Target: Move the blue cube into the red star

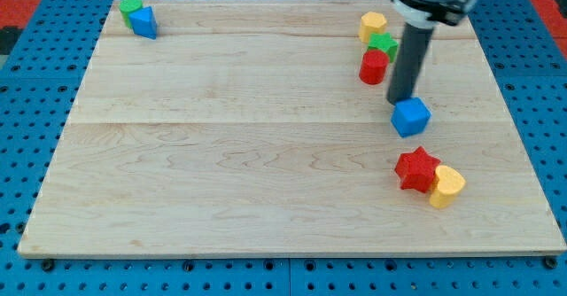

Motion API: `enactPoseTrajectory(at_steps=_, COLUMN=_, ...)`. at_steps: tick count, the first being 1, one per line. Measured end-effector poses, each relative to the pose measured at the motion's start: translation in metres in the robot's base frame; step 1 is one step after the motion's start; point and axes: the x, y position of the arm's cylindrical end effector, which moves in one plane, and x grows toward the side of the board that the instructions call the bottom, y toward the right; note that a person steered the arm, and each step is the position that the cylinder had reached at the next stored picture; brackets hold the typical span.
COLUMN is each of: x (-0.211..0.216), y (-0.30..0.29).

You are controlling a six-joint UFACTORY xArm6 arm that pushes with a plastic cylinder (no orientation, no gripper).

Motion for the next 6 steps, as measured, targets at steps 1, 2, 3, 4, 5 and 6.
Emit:
enactPoseTrajectory(at_steps=1, x=0.005, y=0.030)
enactPoseTrajectory(at_steps=2, x=0.030, y=0.029)
enactPoseTrajectory(at_steps=3, x=-0.005, y=0.025)
enactPoseTrajectory(at_steps=4, x=-0.004, y=0.007)
enactPoseTrajectory(at_steps=5, x=0.047, y=0.008)
enactPoseTrajectory(at_steps=6, x=0.030, y=0.023)
